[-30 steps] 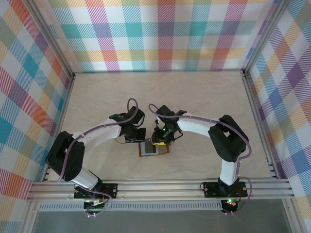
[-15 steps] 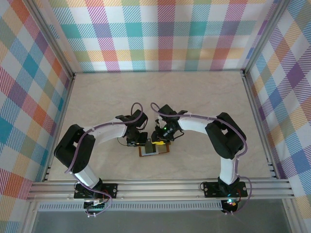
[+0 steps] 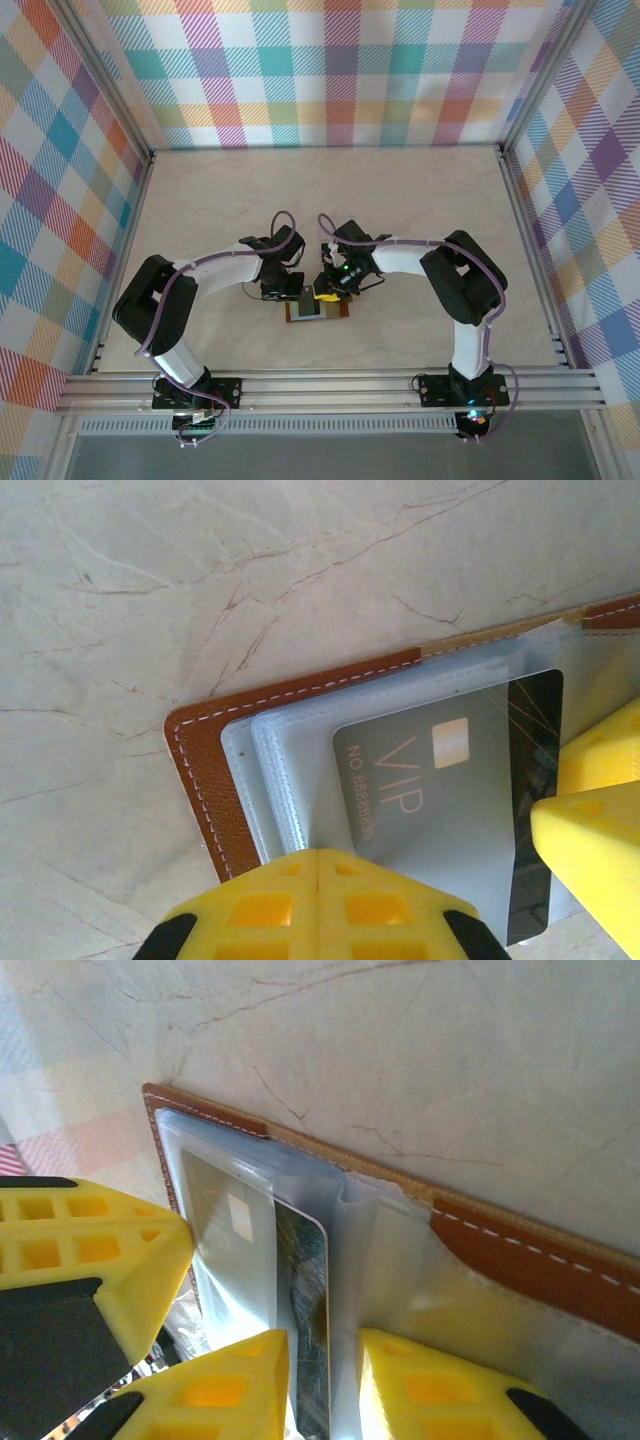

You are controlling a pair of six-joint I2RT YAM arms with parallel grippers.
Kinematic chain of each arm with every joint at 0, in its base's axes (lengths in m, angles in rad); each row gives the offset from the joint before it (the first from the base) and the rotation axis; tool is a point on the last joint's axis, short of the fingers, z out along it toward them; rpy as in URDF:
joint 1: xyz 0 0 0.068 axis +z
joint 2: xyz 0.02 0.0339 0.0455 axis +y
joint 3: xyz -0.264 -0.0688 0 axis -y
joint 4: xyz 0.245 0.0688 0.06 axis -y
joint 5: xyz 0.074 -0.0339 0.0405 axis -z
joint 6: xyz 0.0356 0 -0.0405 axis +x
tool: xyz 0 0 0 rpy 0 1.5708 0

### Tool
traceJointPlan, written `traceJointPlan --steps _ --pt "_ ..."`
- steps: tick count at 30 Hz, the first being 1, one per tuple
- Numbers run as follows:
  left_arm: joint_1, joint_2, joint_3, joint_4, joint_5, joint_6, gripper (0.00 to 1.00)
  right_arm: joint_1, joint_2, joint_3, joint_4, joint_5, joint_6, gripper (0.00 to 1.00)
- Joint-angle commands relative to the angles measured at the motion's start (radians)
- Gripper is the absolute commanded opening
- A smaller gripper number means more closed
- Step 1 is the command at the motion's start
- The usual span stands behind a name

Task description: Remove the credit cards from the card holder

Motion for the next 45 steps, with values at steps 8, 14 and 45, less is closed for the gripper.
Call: traceJointPlan --steps 8,14,45 --pt "-0.007 0.071 -0.032 -0.046 -0.078 0.009 0.05 -0.009 -0.020 -0.081 0.216 -0.148 0.082 0.21" --pt "-0.007 0.069 -0.034 -0.048 -0.081 0.007 0.05 -0.012 -0.020 -0.101 0.254 -0.160 0.103 0.15" --pt "-0.009 0.024 -0.029 -0.044 -0.069 0.010 0.06 -0.032 -0.145 0.034 -0.346 0.294 -0.133 0.01"
